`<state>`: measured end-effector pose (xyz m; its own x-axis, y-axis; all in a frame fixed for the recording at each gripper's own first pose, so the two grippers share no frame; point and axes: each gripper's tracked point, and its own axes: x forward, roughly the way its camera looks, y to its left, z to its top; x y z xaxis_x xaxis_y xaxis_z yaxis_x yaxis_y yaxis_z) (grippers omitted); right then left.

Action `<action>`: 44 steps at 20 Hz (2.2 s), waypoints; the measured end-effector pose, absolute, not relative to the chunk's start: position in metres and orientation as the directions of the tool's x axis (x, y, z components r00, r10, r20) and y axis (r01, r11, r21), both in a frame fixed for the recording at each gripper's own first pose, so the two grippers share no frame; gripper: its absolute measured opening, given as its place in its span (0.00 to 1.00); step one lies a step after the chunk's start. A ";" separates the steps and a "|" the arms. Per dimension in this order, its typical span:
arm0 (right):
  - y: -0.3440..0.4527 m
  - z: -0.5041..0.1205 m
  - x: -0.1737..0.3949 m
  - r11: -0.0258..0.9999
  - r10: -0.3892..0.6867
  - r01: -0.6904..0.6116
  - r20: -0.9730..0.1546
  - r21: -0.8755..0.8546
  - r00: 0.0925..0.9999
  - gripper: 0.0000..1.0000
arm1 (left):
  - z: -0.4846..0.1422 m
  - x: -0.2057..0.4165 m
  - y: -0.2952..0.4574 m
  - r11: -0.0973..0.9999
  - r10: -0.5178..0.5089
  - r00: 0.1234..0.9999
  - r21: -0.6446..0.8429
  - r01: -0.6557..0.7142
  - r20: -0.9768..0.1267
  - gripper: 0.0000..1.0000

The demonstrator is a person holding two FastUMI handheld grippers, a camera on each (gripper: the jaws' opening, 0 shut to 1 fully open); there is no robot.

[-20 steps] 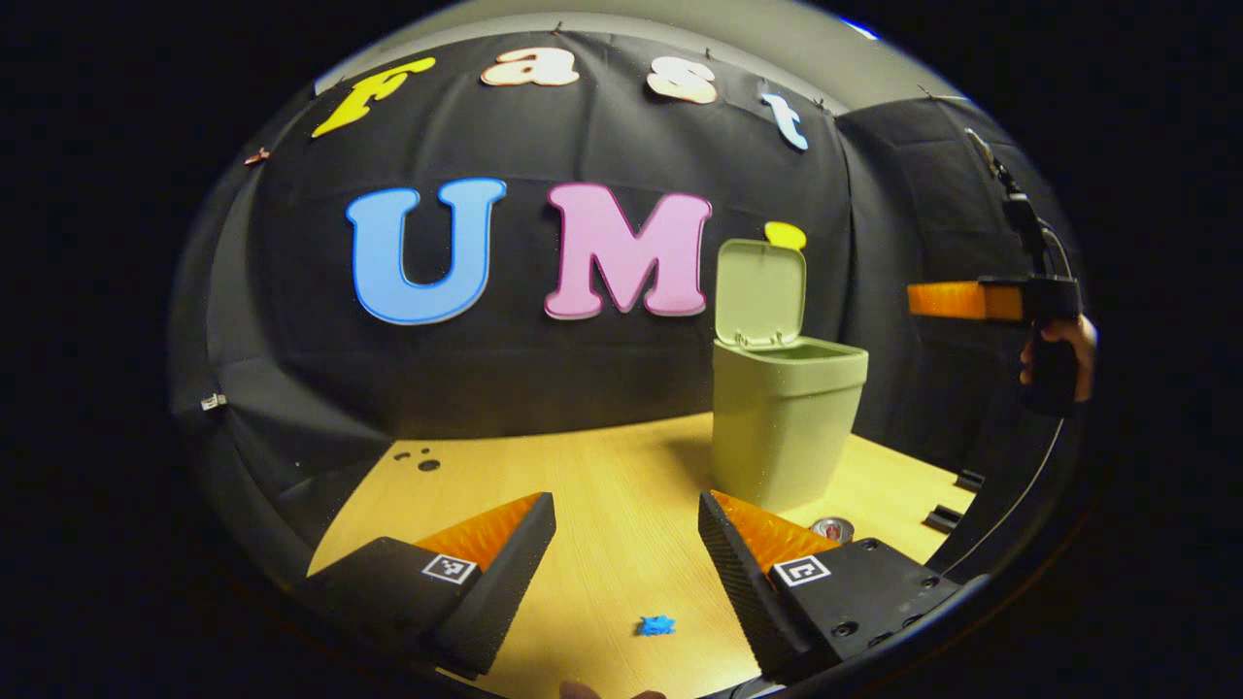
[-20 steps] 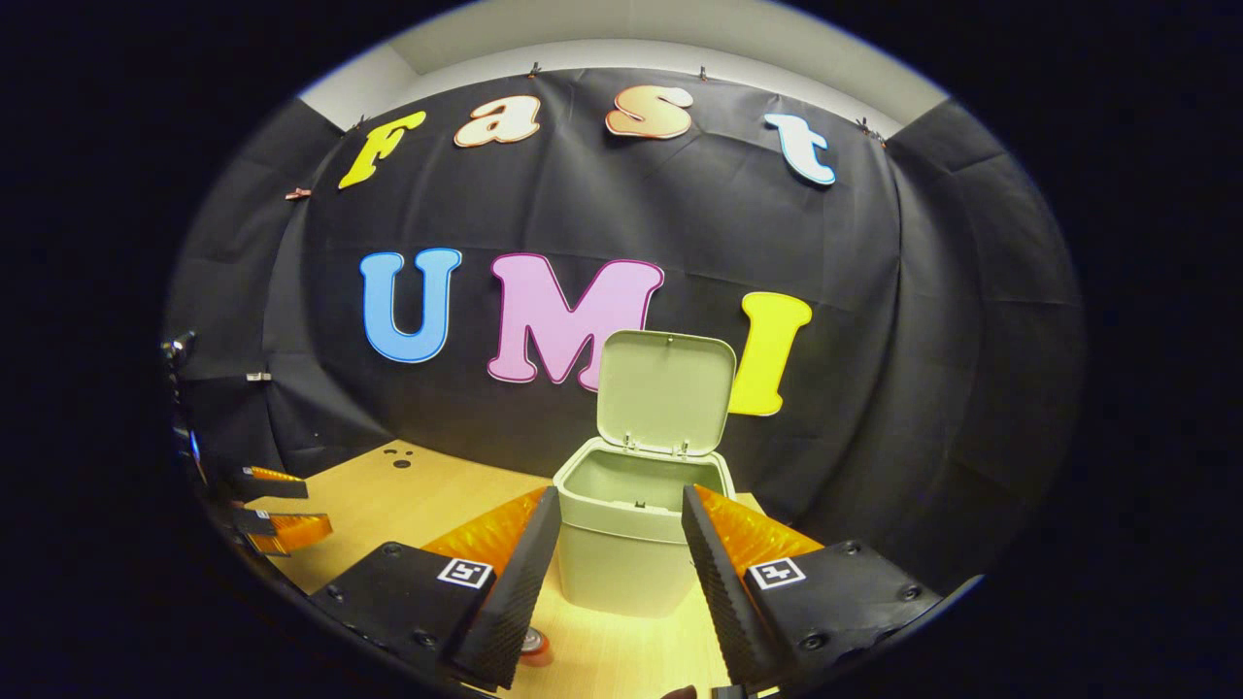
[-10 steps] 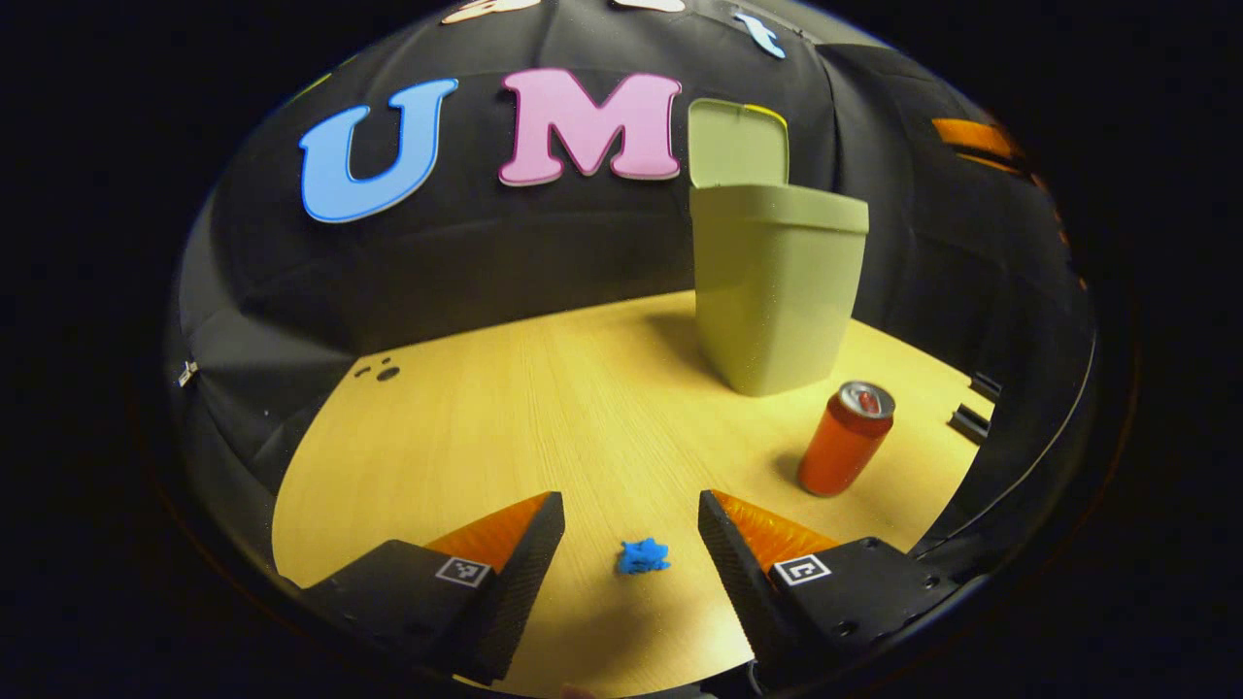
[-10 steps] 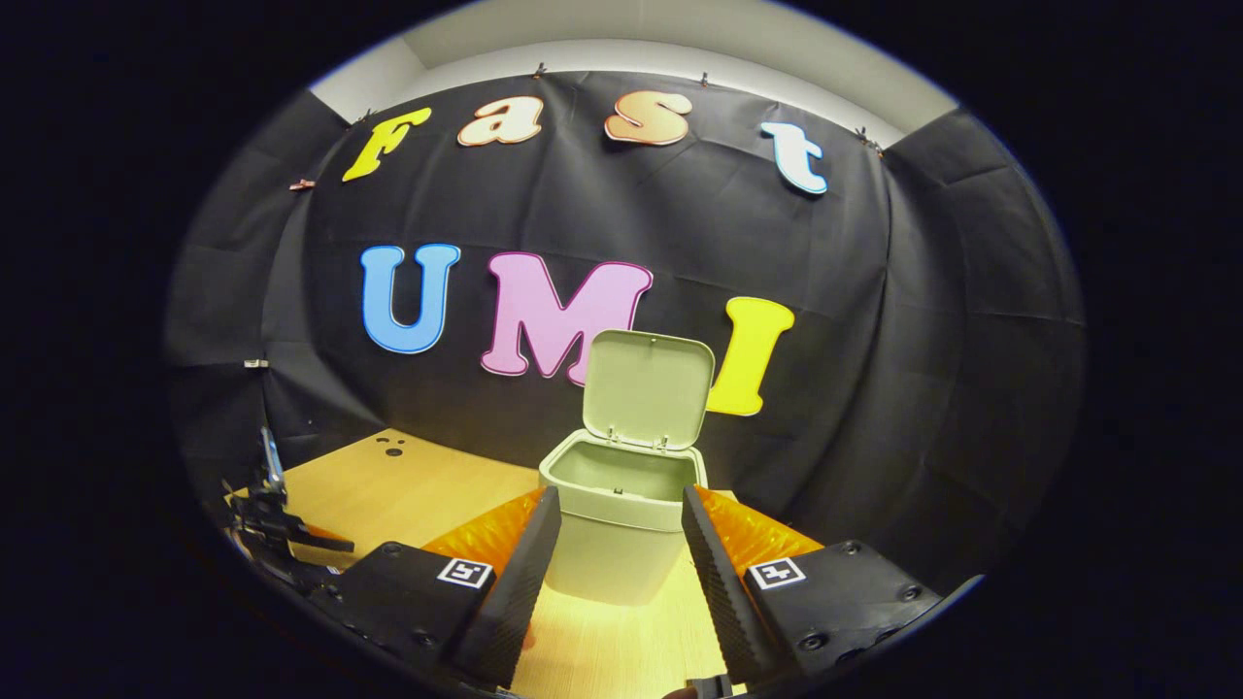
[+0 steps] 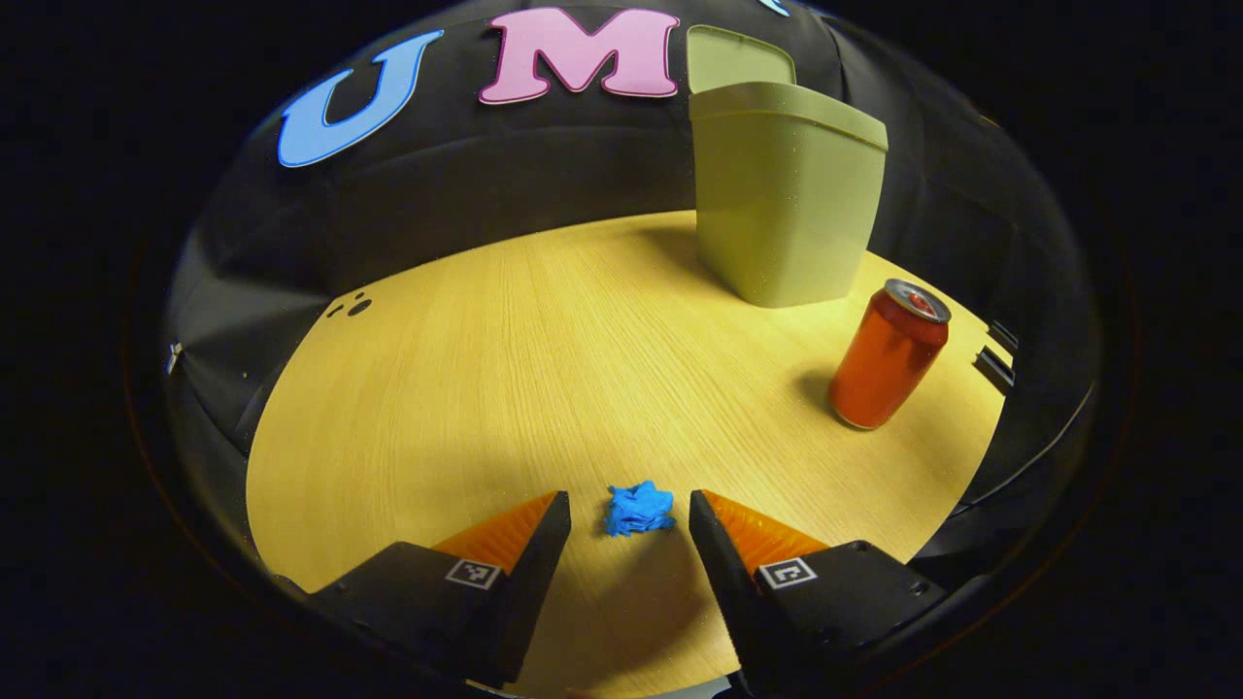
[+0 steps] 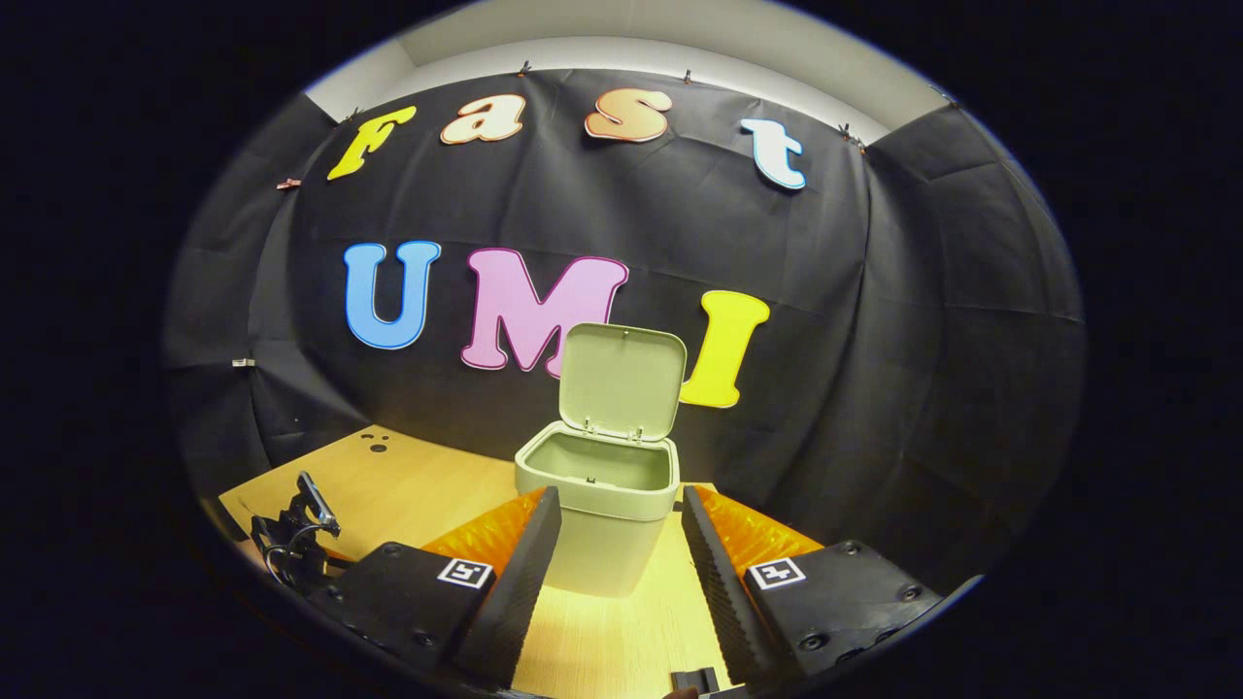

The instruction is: Press the lid of the desktop garbage bin to open it, pick up the crumpled paper on the desktop and throw it into the bin, then pick up the pop can on the desktop and drop it into the bin, and finally close the garbage bin lid.

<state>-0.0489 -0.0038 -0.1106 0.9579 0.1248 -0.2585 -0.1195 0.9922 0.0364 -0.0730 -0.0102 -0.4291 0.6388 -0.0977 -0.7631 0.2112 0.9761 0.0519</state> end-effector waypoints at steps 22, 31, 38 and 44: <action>0.011 -0.123 -0.055 0.989 0.147 -0.139 -0.279 0.047 0.949 0.80 | -0.299 -0.022 -0.020 0.982 -0.187 0.814 -0.075 0.175 -0.550 0.39; 0.028 -0.149 -0.074 0.986 0.166 -0.148 -0.322 0.078 0.932 0.80 | -0.144 0.050 -0.072 0.943 -0.317 0.914 -0.191 0.274 -0.255 0.42; 0.027 -0.159 -0.090 0.989 0.143 -0.118 -0.347 0.091 0.927 0.80 | -0.101 0.117 -0.130 0.912 -0.405 0.898 -0.146 0.384 -0.170 0.42; -0.003 -0.161 -0.095 0.995 0.064 -0.032 -0.354 0.094 0.933 0.80 | -0.114 0.167 -0.186 0.882 -0.471 0.857 -0.085 0.464 -0.207 0.42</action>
<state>-0.0952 -0.0026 -0.1611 0.9331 0.0636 -0.3539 -0.0322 0.9951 0.0939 0.1672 -0.1856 -0.1142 0.8574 -0.4712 -0.2069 0.4641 0.8817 -0.0849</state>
